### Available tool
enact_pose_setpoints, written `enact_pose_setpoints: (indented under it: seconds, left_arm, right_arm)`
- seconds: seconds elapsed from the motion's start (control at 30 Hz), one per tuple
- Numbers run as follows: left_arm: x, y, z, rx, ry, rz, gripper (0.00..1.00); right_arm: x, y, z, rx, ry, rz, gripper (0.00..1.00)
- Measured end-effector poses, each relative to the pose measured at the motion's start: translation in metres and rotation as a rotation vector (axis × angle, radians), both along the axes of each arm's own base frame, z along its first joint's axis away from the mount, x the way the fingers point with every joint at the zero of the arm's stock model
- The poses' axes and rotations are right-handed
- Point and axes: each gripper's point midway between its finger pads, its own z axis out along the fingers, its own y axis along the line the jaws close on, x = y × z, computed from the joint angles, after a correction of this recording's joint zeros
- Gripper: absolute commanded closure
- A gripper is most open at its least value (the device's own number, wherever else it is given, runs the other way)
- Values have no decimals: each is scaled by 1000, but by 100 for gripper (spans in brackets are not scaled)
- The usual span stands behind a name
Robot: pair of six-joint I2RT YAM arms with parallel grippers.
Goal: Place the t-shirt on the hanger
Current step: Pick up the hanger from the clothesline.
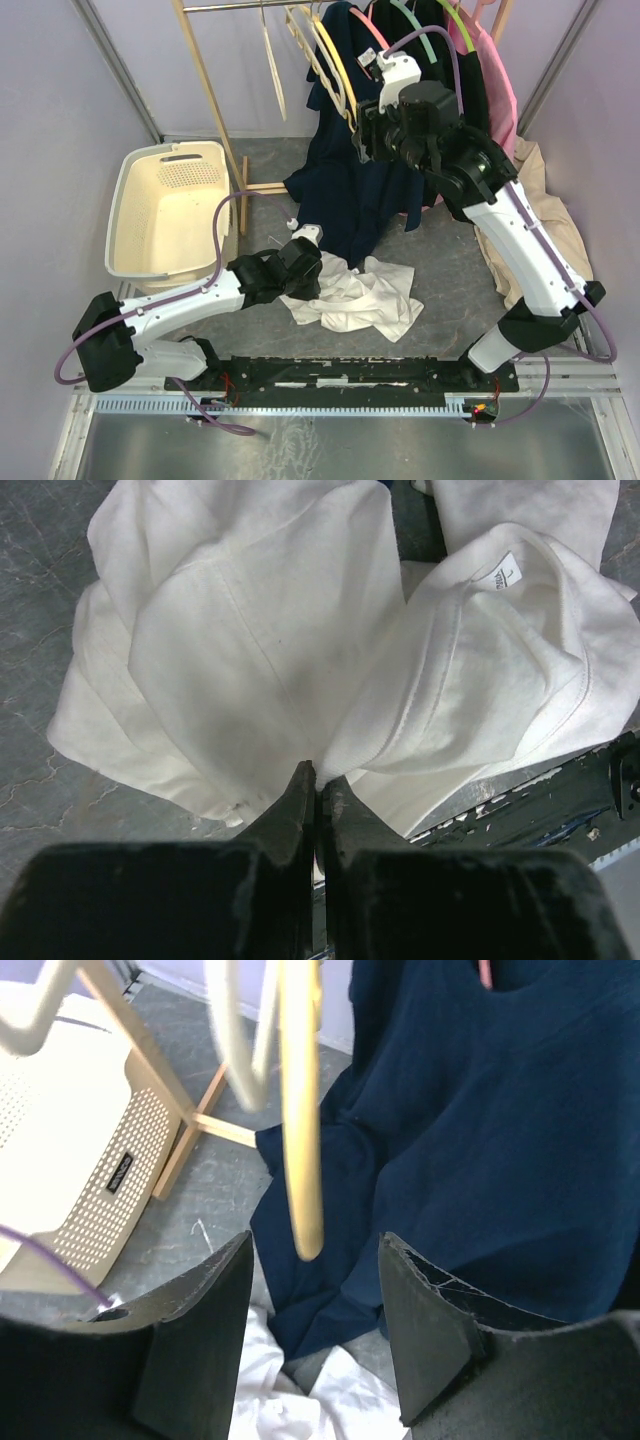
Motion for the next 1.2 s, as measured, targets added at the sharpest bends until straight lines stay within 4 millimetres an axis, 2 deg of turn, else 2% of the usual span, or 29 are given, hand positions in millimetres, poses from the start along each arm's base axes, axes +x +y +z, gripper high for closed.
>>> enact_pose_setpoints:
  seconds: [0.17,0.33,0.67,0.73,0.8,1.0,1.2]
  left_arm:
    - [0,0,0,0,0,0,97]
    - [0,0,0,0,0,0,97]
    - [0,0,0,0,0,0,97]
    - [0,0,0,1,0,0,97]
    - [0,0,0,1,1,0,97]
    - [0,1,-1,3,2,1,97]
    - [0,1,-1,6,4,1,97]
  right_arm:
    - [35,-6,-7,15,5,-25,46]
    - [61,-1,-13,35,15,-14,49]
    - [78,17,-25,62,32,54,50]
    - [81,20,-26,66,31,63,56]
    - [83,23,-27,67,28,68,69]
    - [88,29,-24,81,8,88,96]
    - [86,27,-18,90,-12,87,99]
